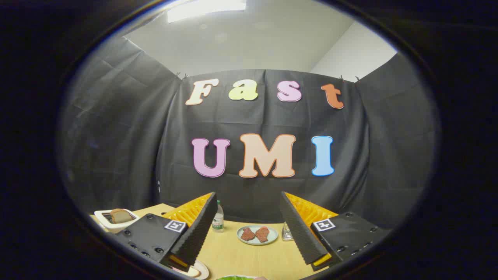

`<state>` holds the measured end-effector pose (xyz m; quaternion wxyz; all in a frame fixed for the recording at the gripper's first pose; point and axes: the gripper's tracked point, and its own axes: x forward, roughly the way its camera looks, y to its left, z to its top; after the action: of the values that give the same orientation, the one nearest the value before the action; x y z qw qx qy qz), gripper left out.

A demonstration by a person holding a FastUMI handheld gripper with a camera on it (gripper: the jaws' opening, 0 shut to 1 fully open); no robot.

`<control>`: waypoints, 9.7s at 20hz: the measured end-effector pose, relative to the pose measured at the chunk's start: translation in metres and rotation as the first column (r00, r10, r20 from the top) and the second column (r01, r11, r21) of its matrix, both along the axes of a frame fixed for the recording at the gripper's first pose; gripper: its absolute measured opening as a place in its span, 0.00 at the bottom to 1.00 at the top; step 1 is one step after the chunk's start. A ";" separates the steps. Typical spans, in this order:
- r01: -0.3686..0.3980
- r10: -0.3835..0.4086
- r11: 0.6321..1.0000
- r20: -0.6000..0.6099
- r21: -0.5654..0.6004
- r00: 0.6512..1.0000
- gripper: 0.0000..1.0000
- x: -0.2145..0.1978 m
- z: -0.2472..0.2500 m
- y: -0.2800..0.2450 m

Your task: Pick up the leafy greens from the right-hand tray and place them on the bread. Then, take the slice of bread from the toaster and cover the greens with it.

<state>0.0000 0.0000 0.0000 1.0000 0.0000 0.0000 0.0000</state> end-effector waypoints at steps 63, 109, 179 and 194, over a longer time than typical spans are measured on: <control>-0.756 0.551 0.654 -0.688 0.003 0.473 1.00 -0.079 -0.309 0.014; -0.722 0.455 0.691 -0.795 0.030 0.402 0.04 -0.109 -0.306 0.058; -0.673 0.574 0.708 -0.729 0.213 0.373 0.99 -0.082 -0.202 0.340; -0.516 0.621 0.752 -0.706 0.411 0.342 0.96 -0.049 -0.193 0.409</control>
<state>-0.0494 0.4091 -0.1928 0.8171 0.0575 0.4563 0.3477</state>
